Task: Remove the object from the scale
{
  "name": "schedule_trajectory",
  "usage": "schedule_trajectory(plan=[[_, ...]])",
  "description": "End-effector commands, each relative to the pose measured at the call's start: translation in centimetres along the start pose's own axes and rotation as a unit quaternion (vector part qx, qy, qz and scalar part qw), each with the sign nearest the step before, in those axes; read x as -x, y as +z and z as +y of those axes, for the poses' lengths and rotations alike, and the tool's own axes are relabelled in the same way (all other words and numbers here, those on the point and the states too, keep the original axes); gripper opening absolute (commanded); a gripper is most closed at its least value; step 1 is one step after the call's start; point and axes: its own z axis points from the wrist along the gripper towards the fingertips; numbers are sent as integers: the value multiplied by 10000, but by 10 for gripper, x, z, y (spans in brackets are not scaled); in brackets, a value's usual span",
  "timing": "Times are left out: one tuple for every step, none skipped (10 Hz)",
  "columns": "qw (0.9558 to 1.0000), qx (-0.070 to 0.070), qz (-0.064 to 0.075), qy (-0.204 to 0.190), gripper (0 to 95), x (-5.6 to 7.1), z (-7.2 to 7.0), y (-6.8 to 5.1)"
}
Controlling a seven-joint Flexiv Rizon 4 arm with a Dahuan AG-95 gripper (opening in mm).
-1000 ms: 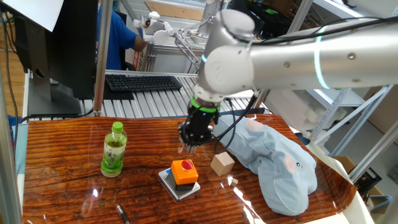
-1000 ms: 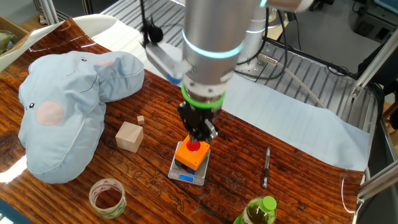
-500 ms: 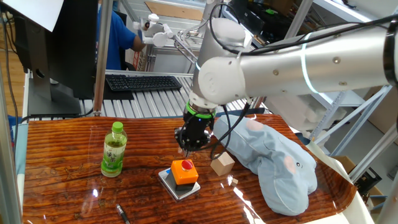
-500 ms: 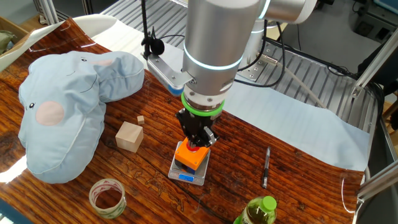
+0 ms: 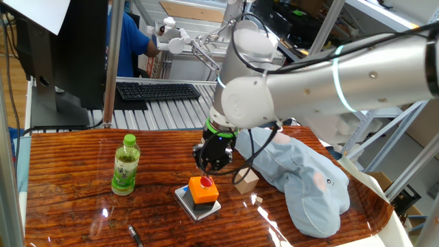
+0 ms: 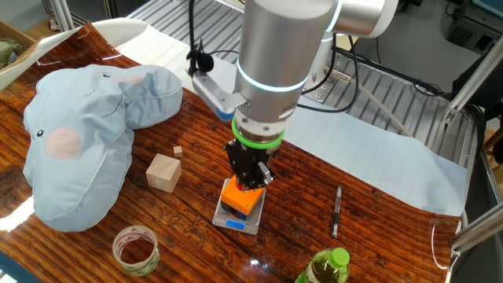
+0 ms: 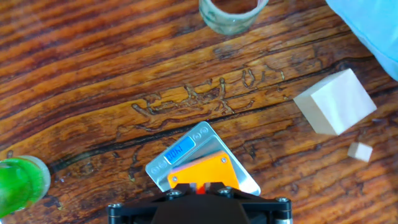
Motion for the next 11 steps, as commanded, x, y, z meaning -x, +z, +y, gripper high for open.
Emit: schedule_trajectory(plan=[[10000,-9,31,1,380,1,1,2],[10000,21,42,38,380,1,1,4],[10000,25,32,20,380,0,1,7],[10000,30,28,18,380,0,1,11],[10000,29,23,-14,380,0,1,14],[10000,7,26,-43,380,0,1,15],[10000,-3,35,-58,380,0,1,15],[10000,-18,31,-63,380,0,1,14],[10000,-29,25,-60,380,0,1,12],[10000,-48,56,-60,380,-1,0,2],[9999,-59,92,-59,380,-1,0,-4]])
